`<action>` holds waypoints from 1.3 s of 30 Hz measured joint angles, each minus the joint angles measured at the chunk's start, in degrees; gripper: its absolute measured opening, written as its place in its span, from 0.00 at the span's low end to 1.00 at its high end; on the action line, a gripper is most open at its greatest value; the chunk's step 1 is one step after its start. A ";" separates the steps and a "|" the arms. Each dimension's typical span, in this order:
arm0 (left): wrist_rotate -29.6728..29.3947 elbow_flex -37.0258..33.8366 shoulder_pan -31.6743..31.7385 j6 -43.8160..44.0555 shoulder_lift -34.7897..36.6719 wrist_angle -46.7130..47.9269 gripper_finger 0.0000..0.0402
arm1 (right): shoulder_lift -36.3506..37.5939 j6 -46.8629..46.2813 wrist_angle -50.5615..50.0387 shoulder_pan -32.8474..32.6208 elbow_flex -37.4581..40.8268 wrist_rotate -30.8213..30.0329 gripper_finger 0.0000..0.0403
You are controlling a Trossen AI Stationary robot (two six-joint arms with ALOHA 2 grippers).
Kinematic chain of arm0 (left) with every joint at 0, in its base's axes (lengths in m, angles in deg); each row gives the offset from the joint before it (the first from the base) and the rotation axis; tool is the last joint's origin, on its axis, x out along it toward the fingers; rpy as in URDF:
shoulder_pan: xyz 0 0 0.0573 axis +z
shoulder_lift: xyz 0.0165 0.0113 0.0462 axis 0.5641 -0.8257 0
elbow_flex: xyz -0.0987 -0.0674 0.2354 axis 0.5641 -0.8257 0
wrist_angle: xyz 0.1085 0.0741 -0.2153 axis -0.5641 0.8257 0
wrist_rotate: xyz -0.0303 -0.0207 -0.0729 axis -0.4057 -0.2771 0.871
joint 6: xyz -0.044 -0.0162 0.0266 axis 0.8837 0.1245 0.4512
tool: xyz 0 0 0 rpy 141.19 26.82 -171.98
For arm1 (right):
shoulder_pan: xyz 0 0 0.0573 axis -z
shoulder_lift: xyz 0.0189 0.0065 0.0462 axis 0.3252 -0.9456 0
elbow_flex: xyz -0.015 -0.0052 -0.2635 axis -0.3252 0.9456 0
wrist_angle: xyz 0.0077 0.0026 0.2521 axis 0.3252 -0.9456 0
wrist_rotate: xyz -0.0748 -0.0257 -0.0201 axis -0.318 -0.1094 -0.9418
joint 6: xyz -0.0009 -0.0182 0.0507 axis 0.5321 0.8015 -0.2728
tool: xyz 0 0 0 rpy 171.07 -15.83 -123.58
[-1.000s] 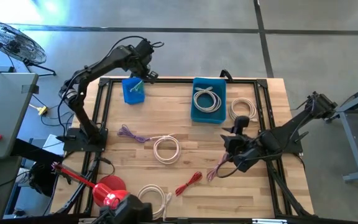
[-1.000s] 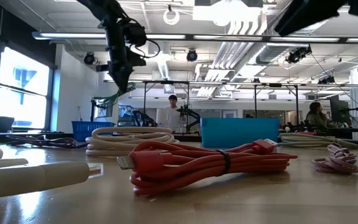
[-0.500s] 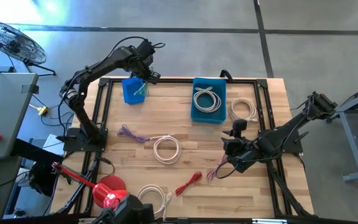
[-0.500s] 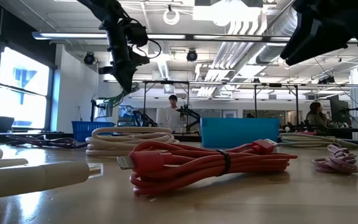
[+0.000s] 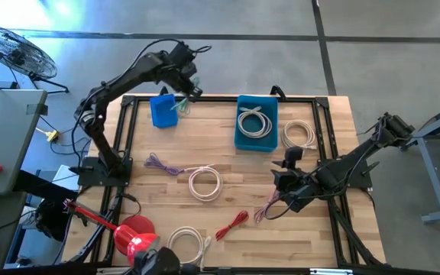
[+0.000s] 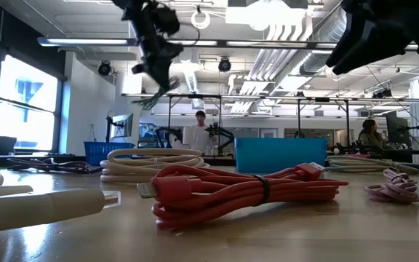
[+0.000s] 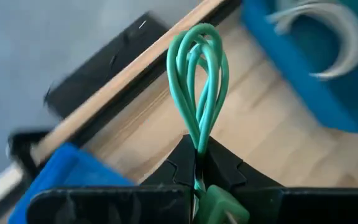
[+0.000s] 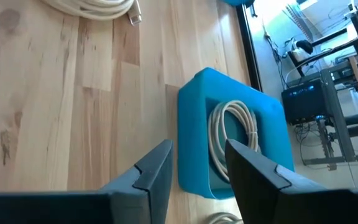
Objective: Pick & Place USB Port
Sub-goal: Put the green charger cable into the blue bin
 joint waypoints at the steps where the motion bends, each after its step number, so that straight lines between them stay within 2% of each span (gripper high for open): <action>1: 0.05 1.70 -0.28 -1.19 0.02 0.23 0.02 | 0.00 0.46 0.43 0.00 0.00 0.00 0.35; 4: -1.45 7.38 -0.03 -4.59 0.04 2.20 0.02 | 0.00 2.21 2.29 -0.01 -0.02 -0.01 0.35; 6: -4.55 10.82 0.16 -5.89 0.16 3.95 0.02 | 0.00 3.40 3.44 0.00 -0.02 0.02 0.35; 8: -8.06 13.86 1.37 -6.65 0.17 6.62 0.02 | 0.00 4.20 4.33 0.00 -0.02 0.00 0.35; 11: -10.11 16.68 4.36 -6.06 0.24 11.19 0.02 | 0.00 5.49 5.35 0.58 -0.02 0.31 0.35; 17: -9.98 16.08 10.98 -6.48 -0.41 14.03 0.02 | 0.00 6.70 5.61 3.99 -0.02 1.57 0.35; 26: -6.73 15.88 18.50 -12.01 -7.55 20.23 0.02 | 0.00 11.00 7.46 10.06 -0.03 3.19 0.35; 29: -4.64 15.86 18.90 -11.52 -9.66 21.60 0.02 | 0.00 13.03 8.81 11.89 -0.04 4.94 0.35; 34: -2.19 15.86 18.66 -4.38 -12.26 25.90 0.02 | 0.00 16.21 11.55 14.50 -0.04 7.09 0.35; 39: -3.68 15.86 17.28 -0.55 -14.02 29.13 0.02 | 0.00 18.44 13.52 15.96 -0.04 10.66 0.35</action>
